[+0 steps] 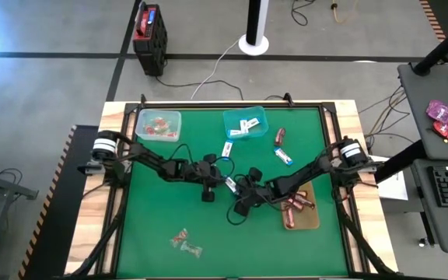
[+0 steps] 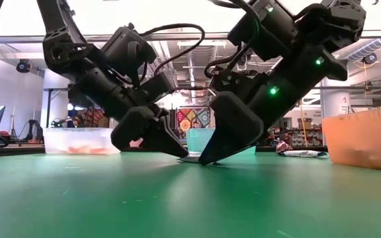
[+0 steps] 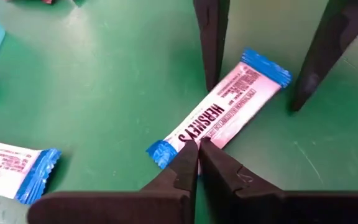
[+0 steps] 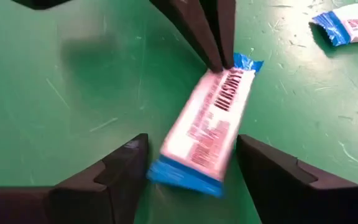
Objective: Sort candy by brand, put in halloween buckets
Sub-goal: Put the white chocolate into the light blue bin
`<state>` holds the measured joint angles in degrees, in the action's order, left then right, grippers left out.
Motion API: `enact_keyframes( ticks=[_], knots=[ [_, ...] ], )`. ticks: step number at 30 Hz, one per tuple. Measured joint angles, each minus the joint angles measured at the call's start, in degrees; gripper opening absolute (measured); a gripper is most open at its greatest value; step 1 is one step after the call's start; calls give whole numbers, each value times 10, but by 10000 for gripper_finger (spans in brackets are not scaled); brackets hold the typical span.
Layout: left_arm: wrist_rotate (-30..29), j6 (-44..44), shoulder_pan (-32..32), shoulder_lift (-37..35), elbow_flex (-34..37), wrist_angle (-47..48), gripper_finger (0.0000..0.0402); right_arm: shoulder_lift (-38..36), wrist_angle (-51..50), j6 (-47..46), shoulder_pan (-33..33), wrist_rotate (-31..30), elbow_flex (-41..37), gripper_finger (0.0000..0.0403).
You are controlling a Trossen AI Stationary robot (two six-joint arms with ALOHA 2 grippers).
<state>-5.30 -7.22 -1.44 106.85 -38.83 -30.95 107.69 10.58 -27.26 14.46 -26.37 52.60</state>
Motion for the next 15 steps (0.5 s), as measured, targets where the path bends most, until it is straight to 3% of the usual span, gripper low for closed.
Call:
enact_keyframes(
  ticks=[6, 15],
  knots=[
    [1, 9, 1, 7, -1, -4, 1, 6, 3, 0, 0, -7, 0, 203],
    [3, 20, 1, 6, 1, 2, 0, 7, 6, 5, -1, -6, 0, 79]
  ],
)
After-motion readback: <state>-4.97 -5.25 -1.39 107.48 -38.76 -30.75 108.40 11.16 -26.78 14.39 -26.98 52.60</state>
